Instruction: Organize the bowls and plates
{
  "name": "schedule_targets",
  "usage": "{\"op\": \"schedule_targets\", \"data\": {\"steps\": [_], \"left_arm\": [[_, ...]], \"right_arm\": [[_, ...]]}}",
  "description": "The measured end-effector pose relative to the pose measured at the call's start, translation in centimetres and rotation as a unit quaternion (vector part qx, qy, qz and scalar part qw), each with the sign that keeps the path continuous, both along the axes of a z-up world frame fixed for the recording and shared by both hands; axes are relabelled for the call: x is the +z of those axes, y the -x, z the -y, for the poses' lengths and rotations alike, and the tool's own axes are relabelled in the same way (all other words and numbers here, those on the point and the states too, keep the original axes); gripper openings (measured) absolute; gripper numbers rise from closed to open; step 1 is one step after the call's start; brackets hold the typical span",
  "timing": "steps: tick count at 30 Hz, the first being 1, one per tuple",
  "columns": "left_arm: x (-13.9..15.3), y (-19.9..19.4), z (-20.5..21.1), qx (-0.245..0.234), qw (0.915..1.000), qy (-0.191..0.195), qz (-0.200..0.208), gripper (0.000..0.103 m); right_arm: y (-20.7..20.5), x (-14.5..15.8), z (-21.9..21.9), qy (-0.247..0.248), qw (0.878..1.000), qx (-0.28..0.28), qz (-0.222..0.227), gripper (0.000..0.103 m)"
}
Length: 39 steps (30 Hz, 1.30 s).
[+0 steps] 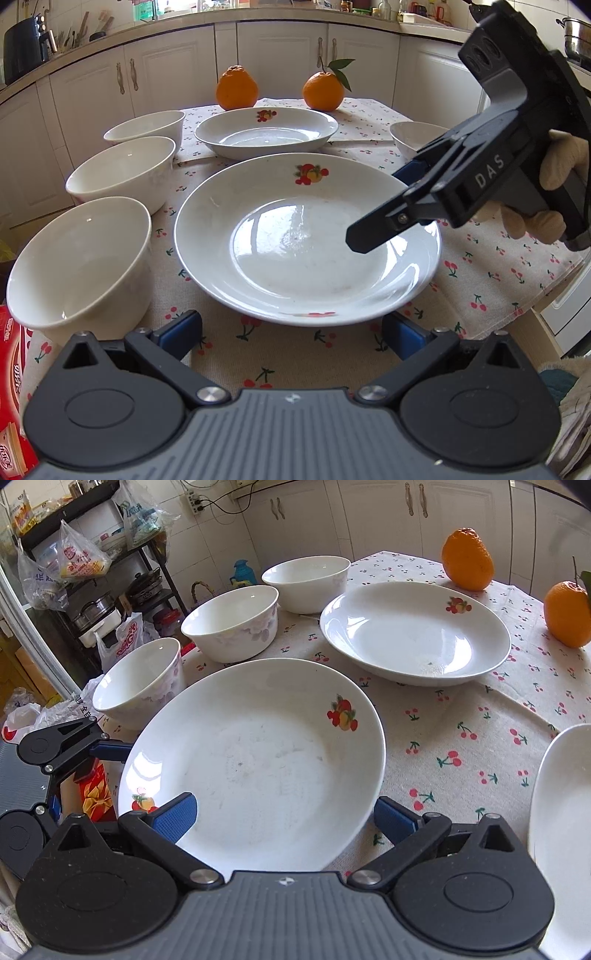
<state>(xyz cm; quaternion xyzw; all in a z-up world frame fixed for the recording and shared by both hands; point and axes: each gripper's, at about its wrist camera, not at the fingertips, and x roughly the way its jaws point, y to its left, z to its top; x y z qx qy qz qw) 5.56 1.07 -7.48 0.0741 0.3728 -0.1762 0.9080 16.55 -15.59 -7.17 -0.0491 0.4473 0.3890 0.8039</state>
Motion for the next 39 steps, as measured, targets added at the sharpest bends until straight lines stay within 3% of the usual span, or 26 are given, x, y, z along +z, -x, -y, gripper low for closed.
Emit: {"op": "schedule_targets", "data": {"steps": [17,39], "left_arm": [[-0.1,-0.2,0.1,-0.022,0.9997,0.008,0.010,0.102],[-0.1,-0.4,0.6,-0.031,0.9993,0.008,0.016,0.099]], "right_arm": [[-4.9,0.2,-1.3,-0.019,0.998,0.030,-0.044,0.103],[-6.9,0.3,-1.1,-0.076,0.989,0.043,-0.123,0.103]]}}
